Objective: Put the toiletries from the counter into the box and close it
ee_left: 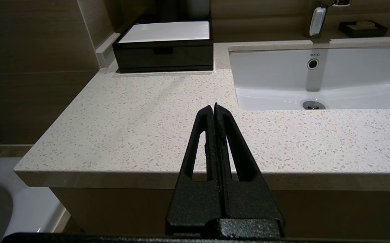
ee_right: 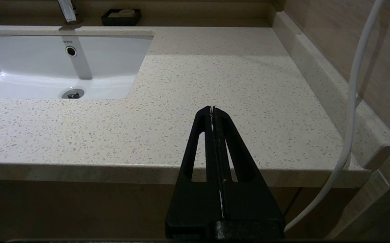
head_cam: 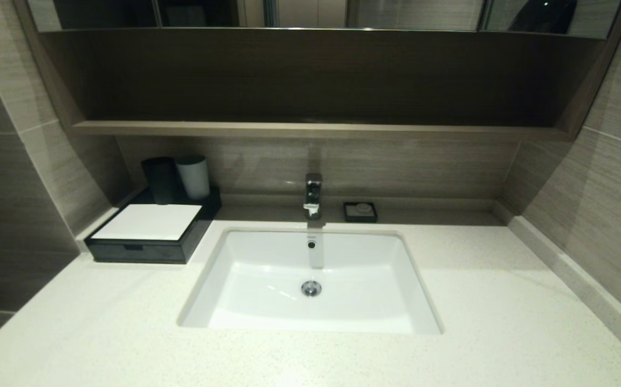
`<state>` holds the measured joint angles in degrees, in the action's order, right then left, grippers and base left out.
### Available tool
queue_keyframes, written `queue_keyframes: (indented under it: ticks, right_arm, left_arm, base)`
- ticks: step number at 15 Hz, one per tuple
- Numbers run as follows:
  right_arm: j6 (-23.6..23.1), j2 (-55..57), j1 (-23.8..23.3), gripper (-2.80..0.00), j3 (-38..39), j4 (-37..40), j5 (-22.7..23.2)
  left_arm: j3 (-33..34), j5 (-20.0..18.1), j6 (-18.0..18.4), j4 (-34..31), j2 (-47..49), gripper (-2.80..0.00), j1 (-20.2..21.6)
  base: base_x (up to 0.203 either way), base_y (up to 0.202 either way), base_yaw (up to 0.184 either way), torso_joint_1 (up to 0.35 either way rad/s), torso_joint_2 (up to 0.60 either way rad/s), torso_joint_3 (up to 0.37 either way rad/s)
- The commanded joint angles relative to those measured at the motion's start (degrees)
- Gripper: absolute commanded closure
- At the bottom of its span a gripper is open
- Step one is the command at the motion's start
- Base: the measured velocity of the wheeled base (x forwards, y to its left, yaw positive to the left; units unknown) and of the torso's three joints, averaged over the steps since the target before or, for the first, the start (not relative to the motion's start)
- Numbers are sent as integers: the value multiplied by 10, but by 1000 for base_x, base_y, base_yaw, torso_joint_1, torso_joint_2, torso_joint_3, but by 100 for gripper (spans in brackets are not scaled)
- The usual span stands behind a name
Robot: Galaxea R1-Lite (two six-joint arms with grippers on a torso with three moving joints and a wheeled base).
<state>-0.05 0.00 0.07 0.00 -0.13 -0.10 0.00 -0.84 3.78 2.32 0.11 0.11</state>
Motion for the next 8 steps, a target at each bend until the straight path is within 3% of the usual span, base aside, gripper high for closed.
queue_keyframes:
  ticks: [1,8]
  right_arm:
    - [0,0,0,0,1,0,0]
    - [0,0,0,0,1,0,0]
  left_arm:
    - [11,1,-3,1,0,0,0]
    - [11,1,-12,1,0,0,0]
  base:
    - [0,0,0,0,0,0]
    - [0,0,0,0,0,0]
